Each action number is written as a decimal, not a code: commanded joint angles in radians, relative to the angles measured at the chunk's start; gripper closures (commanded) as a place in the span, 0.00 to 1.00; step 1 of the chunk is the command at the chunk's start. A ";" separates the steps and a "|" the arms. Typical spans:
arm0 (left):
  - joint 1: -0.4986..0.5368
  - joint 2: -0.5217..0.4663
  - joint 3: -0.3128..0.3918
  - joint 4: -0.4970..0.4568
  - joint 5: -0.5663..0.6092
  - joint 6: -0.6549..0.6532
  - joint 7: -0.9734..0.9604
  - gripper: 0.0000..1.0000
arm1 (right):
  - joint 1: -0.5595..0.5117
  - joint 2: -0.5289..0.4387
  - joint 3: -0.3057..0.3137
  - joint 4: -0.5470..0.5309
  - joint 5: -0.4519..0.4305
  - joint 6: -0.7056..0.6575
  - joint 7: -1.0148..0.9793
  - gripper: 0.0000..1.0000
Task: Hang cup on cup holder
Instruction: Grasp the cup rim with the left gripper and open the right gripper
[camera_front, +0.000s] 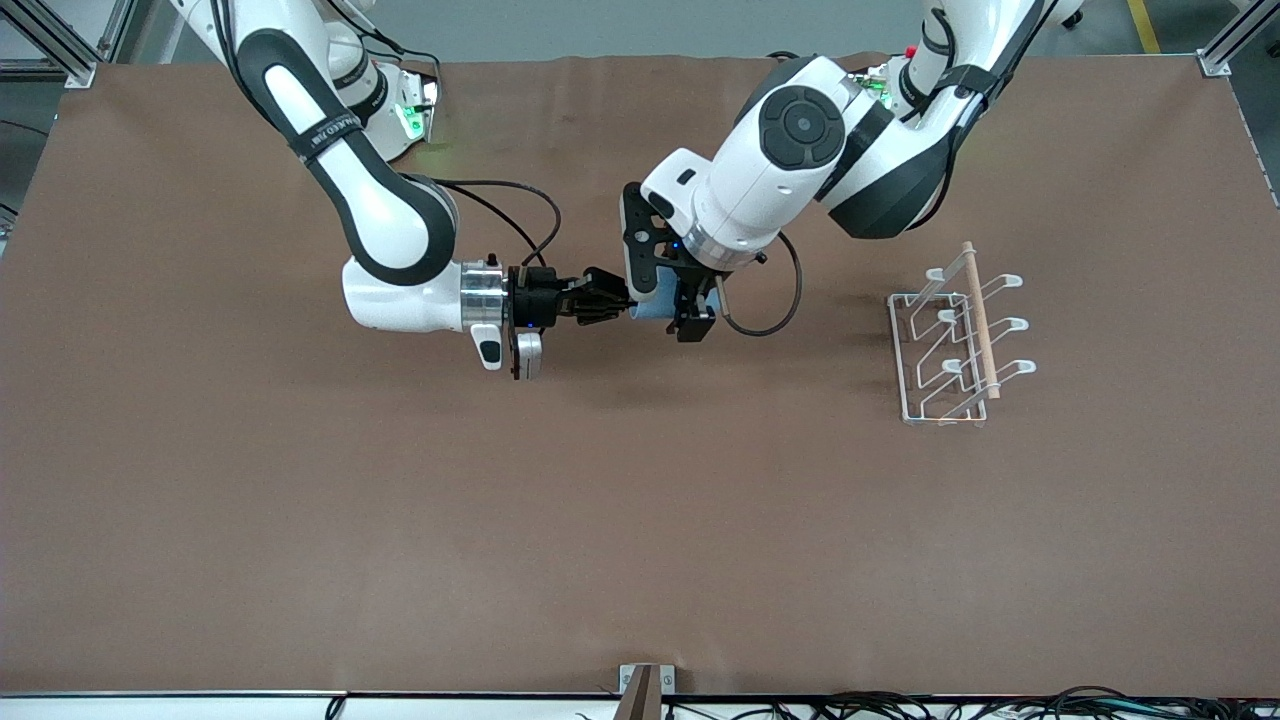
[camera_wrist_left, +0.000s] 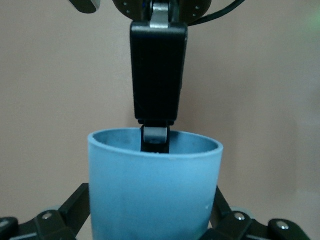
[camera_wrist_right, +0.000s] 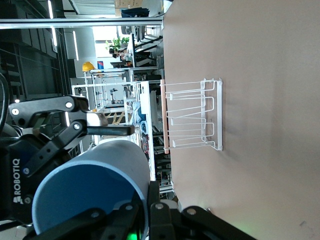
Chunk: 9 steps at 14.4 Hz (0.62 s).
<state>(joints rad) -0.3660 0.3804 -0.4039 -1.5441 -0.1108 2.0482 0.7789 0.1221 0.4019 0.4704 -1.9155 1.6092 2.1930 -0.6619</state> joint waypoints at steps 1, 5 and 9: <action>-0.007 0.011 0.000 0.022 0.023 0.003 -0.013 0.05 | -0.004 0.003 0.010 0.009 0.028 0.008 -0.022 0.99; -0.007 0.009 0.000 0.012 0.097 -0.009 -0.012 0.43 | -0.006 0.005 0.010 0.009 0.028 0.008 -0.021 0.99; -0.031 0.009 0.002 0.013 0.160 -0.045 -0.026 0.76 | -0.009 0.005 0.010 0.009 0.029 0.001 -0.007 0.95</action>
<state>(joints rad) -0.3744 0.3830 -0.4139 -1.5427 -0.0134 2.0368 0.7584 0.1228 0.4067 0.4727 -1.9110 1.6113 2.2136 -0.6636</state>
